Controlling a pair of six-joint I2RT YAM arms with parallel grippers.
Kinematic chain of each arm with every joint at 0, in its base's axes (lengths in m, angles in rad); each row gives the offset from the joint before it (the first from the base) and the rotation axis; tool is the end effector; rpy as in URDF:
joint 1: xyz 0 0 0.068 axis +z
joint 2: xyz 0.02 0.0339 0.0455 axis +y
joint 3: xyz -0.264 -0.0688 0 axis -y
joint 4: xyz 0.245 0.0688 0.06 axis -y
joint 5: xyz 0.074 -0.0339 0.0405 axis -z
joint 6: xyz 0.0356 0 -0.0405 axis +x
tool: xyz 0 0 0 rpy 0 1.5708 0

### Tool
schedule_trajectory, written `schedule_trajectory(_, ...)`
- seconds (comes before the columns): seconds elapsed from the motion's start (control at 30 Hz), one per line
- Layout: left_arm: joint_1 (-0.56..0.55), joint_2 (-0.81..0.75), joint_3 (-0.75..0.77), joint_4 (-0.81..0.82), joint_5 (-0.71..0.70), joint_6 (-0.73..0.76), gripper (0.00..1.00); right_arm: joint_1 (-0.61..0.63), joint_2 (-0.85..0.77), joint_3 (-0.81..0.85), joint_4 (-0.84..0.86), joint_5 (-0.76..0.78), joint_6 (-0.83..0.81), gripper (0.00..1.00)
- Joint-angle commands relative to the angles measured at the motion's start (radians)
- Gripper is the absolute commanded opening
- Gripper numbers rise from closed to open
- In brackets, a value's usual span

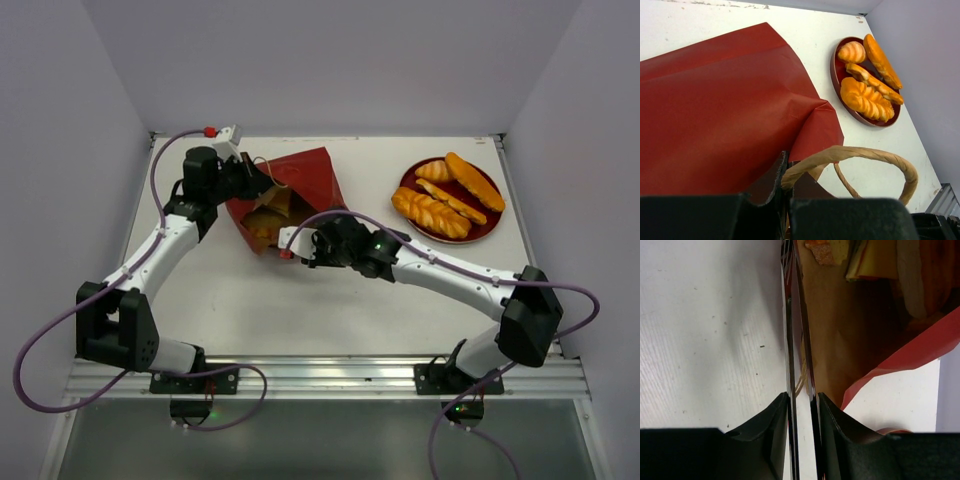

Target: Take the fake bread out of the paper bag

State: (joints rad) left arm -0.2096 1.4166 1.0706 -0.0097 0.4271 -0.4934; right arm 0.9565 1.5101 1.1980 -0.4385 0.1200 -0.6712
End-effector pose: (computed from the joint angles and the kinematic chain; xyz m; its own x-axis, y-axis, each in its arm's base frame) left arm 0.3197 -0.0831 0.3107 -0.5696 -0.3196 -0.7573 0.3400 0.7472 -0.5710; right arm 0.1969 0.2717 0.2843 0.1653 -0.8369 -0.5219 -0.8403 0.1575 -0.5187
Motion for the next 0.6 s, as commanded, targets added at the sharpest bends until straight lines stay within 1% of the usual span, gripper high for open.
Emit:
schedule_trajectory(0.0, 0.004, -0.034, -0.015, -0.036, 0.022, 0.021, 0.0, 0.004, -0.066, -0.001, 0.064, -0.023, -0.011, 0.32)
schedule_trajectory(0.07, 0.004, -0.038, -0.009, -0.049, 0.013, 0.035, 0.0, 0.004, -0.128, -0.015, 0.047, -0.086, -0.011, 0.32)
schedule_trajectory(0.13, 0.004, -0.036, -0.006, -0.056, 0.007, 0.041, 0.0, 0.004, -0.155, -0.011, 0.0, -0.115, -0.027, 0.31)
schedule_trajectory(0.17, 0.004, -0.036, -0.006, -0.056, 0.007, 0.042, 0.0, 0.004, -0.186, -0.009, -0.052, -0.187, -0.037, 0.31)
schedule_trajectory(0.3, 0.004, -0.033, -0.005, -0.055, 0.002, 0.042, 0.0, 0.004, -0.243, 0.008, -0.181, -0.331, -0.073, 0.3)
schedule_trajectory(0.37, 0.004, -0.031, -0.001, -0.053, 0.004, 0.039, 0.0, 0.004, -0.251, 0.0, -0.16, -0.307, -0.048, 0.3)
schedule_trajectory(0.43, 0.004, -0.031, -0.001, -0.053, 0.006, 0.038, 0.0, 0.004, -0.245, -0.02, -0.125, -0.211, -0.044, 0.29)
schedule_trajectory(0.47, 0.004, -0.033, -0.001, -0.053, 0.009, 0.038, 0.0, 0.004, -0.237, -0.032, -0.07, -0.165, -0.028, 0.29)
schedule_trajectory(0.5, 0.004, -0.033, -0.001, -0.053, 0.013, 0.038, 0.0, 0.004, -0.21, -0.031, -0.051, -0.09, -0.027, 0.29)
schedule_trajectory(0.57, 0.004, -0.039, -0.004, -0.055, 0.016, 0.039, 0.0, 0.004, -0.179, -0.028, 0.002, -0.028, -0.024, 0.29)
